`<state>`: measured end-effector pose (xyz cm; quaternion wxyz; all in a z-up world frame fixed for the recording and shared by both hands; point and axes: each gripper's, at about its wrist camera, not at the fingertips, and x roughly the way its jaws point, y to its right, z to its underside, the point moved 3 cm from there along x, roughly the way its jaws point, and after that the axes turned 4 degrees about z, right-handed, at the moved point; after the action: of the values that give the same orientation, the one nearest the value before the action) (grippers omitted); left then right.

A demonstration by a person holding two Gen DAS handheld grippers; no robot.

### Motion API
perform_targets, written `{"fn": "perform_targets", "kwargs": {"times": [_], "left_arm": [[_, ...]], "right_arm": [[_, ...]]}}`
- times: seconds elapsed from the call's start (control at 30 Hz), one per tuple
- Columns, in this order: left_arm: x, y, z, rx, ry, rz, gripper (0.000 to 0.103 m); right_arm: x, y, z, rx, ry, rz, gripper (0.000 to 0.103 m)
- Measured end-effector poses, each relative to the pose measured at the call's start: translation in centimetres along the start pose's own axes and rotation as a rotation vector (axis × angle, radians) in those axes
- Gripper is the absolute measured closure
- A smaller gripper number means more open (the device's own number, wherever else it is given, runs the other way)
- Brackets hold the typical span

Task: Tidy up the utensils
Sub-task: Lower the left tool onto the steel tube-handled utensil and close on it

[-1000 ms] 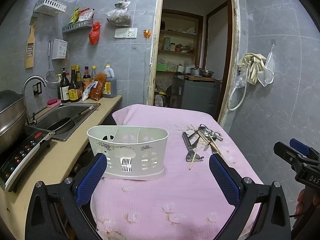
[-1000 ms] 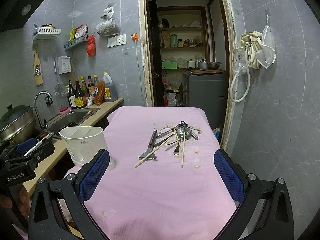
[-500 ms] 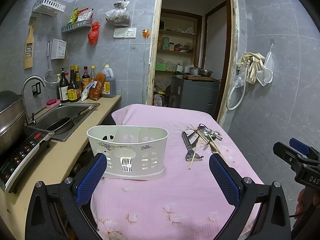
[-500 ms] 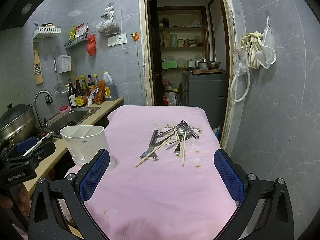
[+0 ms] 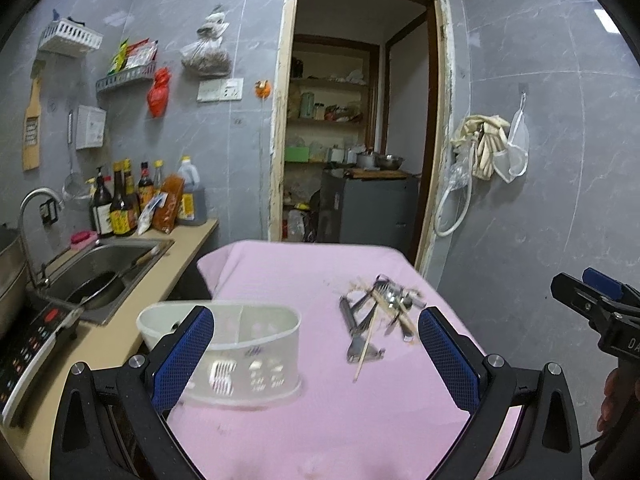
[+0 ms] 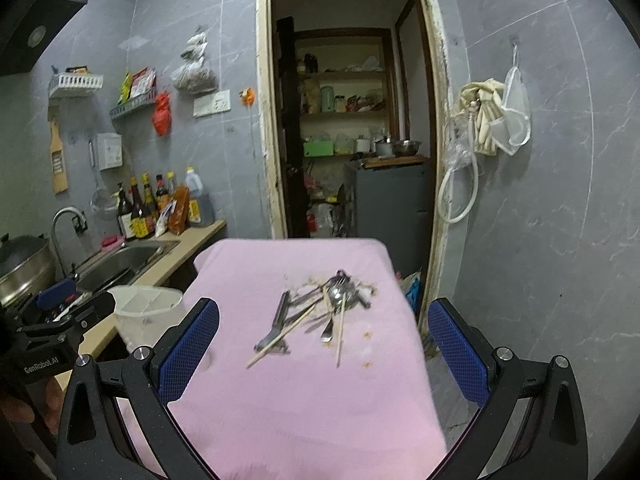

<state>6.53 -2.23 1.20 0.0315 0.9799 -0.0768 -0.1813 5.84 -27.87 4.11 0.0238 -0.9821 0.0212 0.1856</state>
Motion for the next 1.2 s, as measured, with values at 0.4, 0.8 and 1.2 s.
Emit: {"fn": "perform_targets", "kwargs": {"times": [0.4, 0.8, 1.2], "left_arm": [[6.6, 2.7, -4.2, -0.009, 0.044, 0.031, 0.0], [16.2, 5.0, -5.5, -0.072, 0.008, -0.022, 0.0], [26.6, 4.4, -2.5, -0.152, -0.194, -0.118, 0.019]], "right_arm": [[6.6, 3.2, -5.4, -0.043, 0.041, 0.019, 0.001], [17.7, 6.6, -7.2, -0.032, 0.002, -0.07, 0.01], [31.3, 6.2, -1.7, 0.061, -0.26, -0.175, 0.055]]}}
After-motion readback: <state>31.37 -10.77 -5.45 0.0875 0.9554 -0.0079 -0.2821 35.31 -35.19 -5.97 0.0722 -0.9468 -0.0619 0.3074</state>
